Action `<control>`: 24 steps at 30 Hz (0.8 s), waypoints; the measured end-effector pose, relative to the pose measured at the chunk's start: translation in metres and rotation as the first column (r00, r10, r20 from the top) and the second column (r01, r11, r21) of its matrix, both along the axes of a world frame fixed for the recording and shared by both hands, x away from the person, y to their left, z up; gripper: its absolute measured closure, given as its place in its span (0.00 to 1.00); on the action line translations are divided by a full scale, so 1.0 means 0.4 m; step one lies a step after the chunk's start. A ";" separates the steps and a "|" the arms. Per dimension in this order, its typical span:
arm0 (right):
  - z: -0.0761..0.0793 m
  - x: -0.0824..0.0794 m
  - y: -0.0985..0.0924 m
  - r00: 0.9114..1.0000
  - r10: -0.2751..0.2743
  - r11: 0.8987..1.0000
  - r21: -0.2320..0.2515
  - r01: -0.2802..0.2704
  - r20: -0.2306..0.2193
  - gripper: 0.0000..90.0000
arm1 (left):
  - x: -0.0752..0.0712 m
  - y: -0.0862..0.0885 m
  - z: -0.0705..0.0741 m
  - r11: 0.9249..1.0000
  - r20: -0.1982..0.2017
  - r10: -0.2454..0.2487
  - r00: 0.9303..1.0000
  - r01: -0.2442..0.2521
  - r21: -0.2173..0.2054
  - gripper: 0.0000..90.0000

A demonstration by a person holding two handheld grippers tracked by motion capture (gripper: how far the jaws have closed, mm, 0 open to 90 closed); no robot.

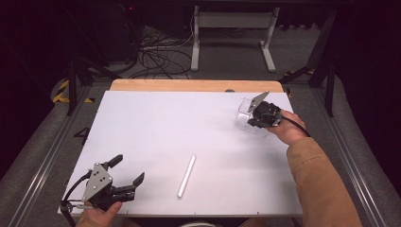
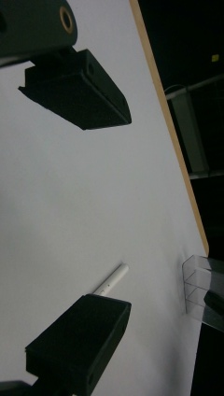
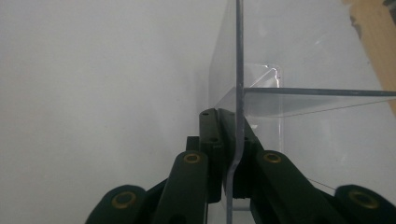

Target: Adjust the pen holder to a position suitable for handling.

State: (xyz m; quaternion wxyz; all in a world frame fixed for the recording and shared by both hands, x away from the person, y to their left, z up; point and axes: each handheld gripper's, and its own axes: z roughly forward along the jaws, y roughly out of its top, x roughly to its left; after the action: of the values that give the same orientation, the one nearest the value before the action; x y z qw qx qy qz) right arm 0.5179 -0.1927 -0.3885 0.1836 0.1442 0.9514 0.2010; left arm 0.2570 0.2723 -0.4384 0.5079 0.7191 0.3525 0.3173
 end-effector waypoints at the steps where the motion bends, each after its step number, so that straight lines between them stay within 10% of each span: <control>1: 0.009 -0.009 0.003 1.000 0.005 1.000 0.010 -0.005 0.000 0.97 | 0.000 0.000 0.000 1.000 0.000 -0.001 1.000 0.001 0.000 0.12; 13: 0.053 -0.147 0.126 0.970 0.231 0.973 -0.007 -0.232 -0.078 0.94 | -0.001 -0.003 0.001 1.000 -0.001 0.000 1.000 0.000 0.001 0.12; 24: 0.024 -0.219 0.220 0.938 0.306 0.946 -0.060 -0.319 -0.163 0.94 | -0.001 0.000 0.001 1.000 -0.002 0.002 1.000 -0.002 -0.004 0.12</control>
State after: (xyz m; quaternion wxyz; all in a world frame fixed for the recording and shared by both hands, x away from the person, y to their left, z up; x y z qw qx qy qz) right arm 0.4305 -0.1048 -0.3788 0.0823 -0.0021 0.9811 0.1751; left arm 0.2564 0.2722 -0.4379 0.5089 0.7179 0.3543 0.3164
